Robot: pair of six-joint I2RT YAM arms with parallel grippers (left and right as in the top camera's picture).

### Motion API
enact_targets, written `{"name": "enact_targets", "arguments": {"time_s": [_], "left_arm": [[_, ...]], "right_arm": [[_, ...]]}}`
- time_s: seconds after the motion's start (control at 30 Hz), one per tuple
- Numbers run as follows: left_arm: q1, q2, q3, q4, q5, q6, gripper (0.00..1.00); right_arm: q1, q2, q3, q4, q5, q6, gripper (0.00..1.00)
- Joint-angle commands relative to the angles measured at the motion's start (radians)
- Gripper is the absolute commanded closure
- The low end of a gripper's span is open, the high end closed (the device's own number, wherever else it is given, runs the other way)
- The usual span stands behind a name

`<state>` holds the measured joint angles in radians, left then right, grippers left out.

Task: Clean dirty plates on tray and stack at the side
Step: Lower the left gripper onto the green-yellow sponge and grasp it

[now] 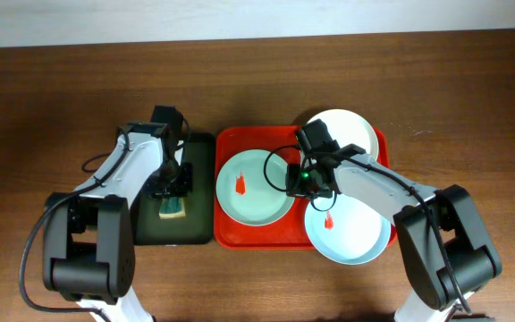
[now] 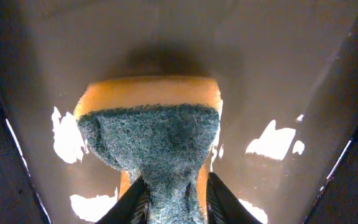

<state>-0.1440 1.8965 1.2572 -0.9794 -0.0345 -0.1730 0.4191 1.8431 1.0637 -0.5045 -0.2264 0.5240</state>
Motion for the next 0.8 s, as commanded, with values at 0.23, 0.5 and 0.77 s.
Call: {"name": "enact_targets", "arguments": {"time_s": [0.23,0.5,0.77], "left_arm": [[0.022,0.007,0.036,-0.066,-0.003,0.003,0.67],[0.029,0.007,0.026,-0.069,0.066,0.04,0.67],[0.086,0.007,0.024,-0.06,0.098,0.039,0.67]], "right_arm": [[0.005,0.009,0.015,-0.004,-0.001,0.005,0.92],[0.005,0.009,0.015,-0.011,-0.001,0.005,0.92],[0.005,0.009,0.015,-0.011,-0.001,0.005,0.92]]}}
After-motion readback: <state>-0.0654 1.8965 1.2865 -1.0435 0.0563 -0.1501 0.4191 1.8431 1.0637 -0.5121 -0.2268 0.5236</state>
